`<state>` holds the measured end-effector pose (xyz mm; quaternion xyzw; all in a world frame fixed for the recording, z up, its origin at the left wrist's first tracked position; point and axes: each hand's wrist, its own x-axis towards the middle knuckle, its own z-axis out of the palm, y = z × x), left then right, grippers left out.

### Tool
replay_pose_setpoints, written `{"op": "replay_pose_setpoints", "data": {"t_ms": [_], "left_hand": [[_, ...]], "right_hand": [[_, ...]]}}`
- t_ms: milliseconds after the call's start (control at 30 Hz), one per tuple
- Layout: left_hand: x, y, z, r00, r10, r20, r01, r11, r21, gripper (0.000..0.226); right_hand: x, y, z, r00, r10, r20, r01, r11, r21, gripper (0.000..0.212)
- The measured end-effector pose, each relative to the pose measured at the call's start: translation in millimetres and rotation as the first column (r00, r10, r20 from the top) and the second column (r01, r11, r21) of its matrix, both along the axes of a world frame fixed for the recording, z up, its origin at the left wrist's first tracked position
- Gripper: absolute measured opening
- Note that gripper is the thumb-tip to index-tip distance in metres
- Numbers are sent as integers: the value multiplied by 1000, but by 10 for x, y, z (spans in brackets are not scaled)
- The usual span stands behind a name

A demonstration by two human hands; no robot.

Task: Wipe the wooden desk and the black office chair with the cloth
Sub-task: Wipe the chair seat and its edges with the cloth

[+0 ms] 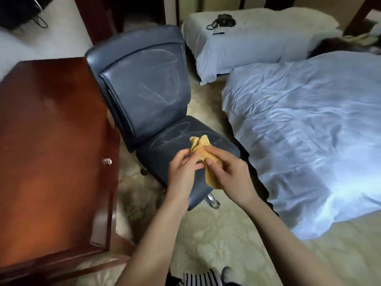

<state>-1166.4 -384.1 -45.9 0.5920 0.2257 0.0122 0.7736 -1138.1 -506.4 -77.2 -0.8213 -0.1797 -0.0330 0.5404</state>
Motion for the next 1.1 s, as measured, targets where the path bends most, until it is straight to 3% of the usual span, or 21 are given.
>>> {"op": "replay_pose_setpoints", "data": {"t_ms": [233, 367, 467, 667, 800, 967, 1100], "left_hand": [[120, -1367, -76, 997, -49, -67, 39, 990, -135, 13], [244, -1690, -129, 990, -91, -110, 79, 991, -108, 12], [424, -1808, -217, 984, -89, -156, 77, 994, -80, 24], [1029, -1998, -359, 976, -89, -200, 56, 985, -163, 20], [1548, -1988, -283, 985, -74, -153, 28, 959, -281, 20], [2125, -1522, -167, 991, 86, -100, -116, 933, -342, 22], [2137, -1102, -244, 971, 231, -68, -241, 944, -224, 20]], "right_hand": [[169, -1502, 11, 996, 57, -75, -61, 997, -55, 38], [225, -1917, -52, 979, 66, -192, -68, 998, -3, 35], [340, -2058, -123, 971, 82, -224, -77, 997, 32, 38], [828, -2153, -252, 972, 35, -234, -32, 999, 15, 48], [1363, -2133, -164, 956, -12, -294, 27, 998, 48, 40], [2133, -1644, -70, 957, 104, -271, -94, 994, 48, 45], [2447, -1112, -151, 926, 274, -258, -288, 957, -17, 53]]}}
